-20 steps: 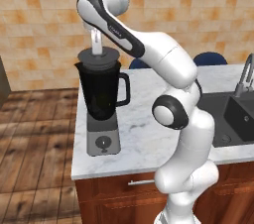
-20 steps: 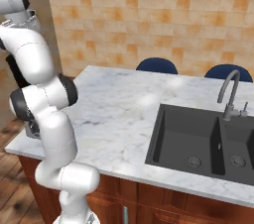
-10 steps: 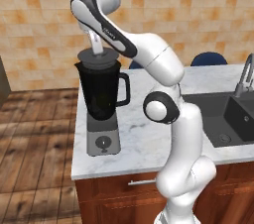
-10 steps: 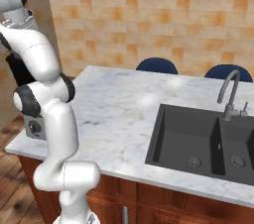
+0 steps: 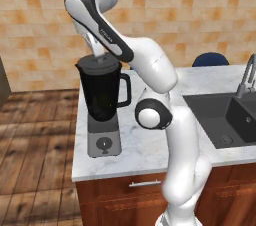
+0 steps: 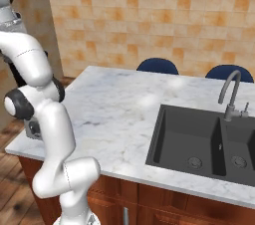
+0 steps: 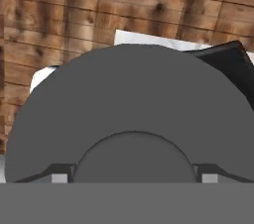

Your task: Grab the garlic and lime from the fridge, place them in the blender, close the lid, and turn on the blender to create a marinade.

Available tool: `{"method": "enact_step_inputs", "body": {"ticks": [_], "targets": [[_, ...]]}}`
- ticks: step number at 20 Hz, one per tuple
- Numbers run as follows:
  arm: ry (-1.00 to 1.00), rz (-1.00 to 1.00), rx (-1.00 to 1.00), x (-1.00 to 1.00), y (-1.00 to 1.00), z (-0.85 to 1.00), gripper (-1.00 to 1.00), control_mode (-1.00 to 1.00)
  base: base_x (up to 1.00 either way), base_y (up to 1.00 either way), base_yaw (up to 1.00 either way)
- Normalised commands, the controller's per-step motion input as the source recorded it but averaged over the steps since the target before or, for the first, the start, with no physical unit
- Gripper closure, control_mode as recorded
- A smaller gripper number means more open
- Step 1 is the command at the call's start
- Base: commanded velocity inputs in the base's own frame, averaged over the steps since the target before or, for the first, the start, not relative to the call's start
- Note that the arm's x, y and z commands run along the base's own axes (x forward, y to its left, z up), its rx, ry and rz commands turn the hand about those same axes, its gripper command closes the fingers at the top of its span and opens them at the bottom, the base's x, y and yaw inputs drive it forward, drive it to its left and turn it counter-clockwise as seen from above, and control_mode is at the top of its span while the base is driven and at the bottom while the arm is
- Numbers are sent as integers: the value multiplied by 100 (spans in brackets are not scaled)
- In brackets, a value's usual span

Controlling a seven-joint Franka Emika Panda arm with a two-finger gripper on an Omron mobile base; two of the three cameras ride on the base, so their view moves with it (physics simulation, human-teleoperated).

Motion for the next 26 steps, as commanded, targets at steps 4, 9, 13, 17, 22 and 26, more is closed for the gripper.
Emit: {"method": "enact_step_inputs", "body": {"ticks": [4, 9, 13, 17, 22, 26], "targets": [[0, 5, 1, -65, -31, -16, 100, -100, 0, 0, 0], [0, 10, 1, 1, -36, -29, 100, -100, 0, 0, 0], [-9, 8, 0, 49, -1, -5, 100, -100, 0, 0, 0], [-11, 8, 0, 47, 0, 0, 100, -100, 0, 0, 0], [-9, 7, 0, 15, 0, -4, 100, -100, 0, 0, 0], [-1, 9, 0, 9, 0, -30, 100, -100, 0, 0, 0]]}}
